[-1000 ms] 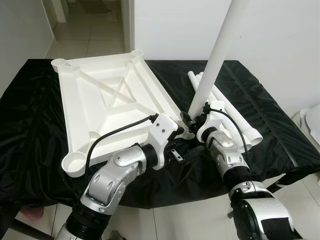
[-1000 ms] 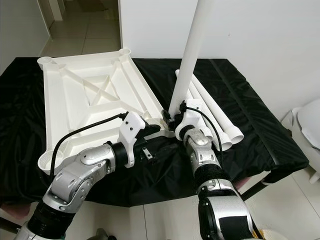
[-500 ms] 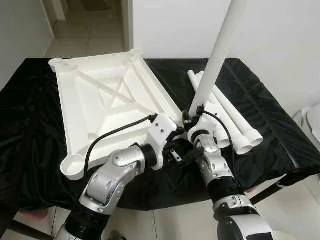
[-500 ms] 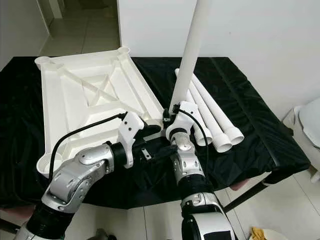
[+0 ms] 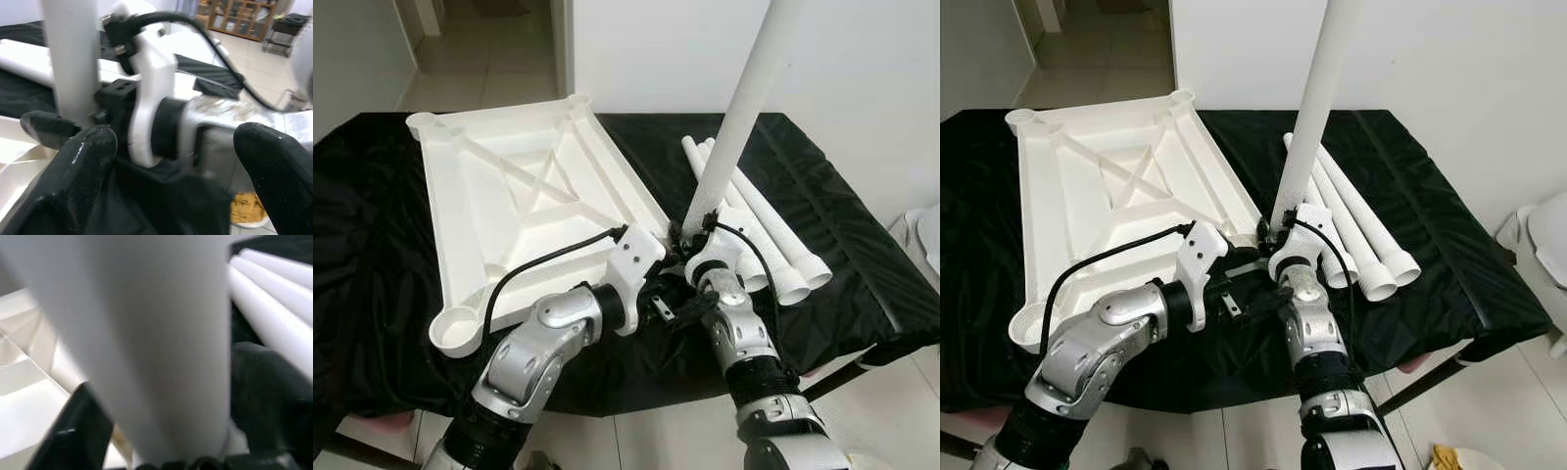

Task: Building children table

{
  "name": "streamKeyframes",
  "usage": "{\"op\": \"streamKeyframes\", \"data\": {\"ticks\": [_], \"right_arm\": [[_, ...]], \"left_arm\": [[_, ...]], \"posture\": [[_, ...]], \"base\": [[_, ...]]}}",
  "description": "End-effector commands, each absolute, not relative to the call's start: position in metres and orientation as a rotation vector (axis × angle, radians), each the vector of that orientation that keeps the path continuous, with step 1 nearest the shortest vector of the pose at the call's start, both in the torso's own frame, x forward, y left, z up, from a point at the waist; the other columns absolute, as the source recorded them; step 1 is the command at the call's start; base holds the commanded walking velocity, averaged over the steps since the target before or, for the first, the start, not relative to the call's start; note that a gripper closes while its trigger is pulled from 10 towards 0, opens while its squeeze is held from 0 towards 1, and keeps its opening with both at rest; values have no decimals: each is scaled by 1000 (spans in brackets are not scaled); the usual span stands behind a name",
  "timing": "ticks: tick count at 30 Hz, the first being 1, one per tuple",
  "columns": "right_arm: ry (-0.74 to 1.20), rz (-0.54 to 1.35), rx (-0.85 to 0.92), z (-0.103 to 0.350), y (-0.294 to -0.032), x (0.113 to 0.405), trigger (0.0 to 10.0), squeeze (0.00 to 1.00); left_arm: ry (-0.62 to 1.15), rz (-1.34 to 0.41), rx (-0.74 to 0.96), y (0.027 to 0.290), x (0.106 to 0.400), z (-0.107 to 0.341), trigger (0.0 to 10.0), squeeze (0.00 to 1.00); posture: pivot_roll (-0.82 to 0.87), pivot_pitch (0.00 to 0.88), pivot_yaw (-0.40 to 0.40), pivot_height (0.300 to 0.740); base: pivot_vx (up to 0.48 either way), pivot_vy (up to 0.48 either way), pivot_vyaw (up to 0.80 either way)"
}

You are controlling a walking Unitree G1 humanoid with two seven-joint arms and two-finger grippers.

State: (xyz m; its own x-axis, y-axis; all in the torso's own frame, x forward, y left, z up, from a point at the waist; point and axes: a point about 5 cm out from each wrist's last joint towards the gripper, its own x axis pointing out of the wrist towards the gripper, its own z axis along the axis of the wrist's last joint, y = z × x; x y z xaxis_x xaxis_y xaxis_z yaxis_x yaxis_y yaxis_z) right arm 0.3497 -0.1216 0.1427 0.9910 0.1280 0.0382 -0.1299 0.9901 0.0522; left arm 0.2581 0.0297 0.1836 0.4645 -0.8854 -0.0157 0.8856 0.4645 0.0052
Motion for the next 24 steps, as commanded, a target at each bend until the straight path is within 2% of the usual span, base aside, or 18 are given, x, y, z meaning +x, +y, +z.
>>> {"op": "streamKeyframes", "data": {"ticks": [1,3,4,5,6,8,9,13,24], "right_arm": [[-45,165,55,144,-127,349,10000,1000],[-37,210,42,143,-134,349,10000,1000],[-36,239,30,142,-139,349,10000,902],[-36,239,30,142,-139,349,10000,902],[-36,289,3,141,-146,348,10000,647],[-37,298,-4,140,-147,348,10000,647],[-29,373,-54,137,-155,347,10000,0],[14,472,-91,131,-171,349,10000,0],[7,598,-117,143,-176,365,10000,0]], "left_arm": [[21,-1089,15,29,256,182,10000,0],[21,-1088,16,29,257,182,10000,0],[21,-1089,17,29,256,182,10000,0],[21,-1089,17,29,256,182,10000,0],[23,-1090,21,30,256,181,10000,0],[23,-1090,21,30,256,181,10000,0],[24,-1090,23,31,257,181,10000,0],[26,-1093,28,32,257,181,10000,0],[22,-1081,35,35,261,184,10000,0]], "posture": [[-39,17,-50,740],[-39,16,-50,740],[-40,16,-48,740],[-40,16,-48,740],[-40,16,-48,740],[-40,16,-48,740],[-43,17,-44,740],[-48,19,-36,740],[-35,30,-24,740]], "base": [[0,0,0],[0,0,0],[0,0,0],[0,0,0],[0,0,0],[0,0,0],[0,0,0],[0,0,0],[0,0,0]]}}
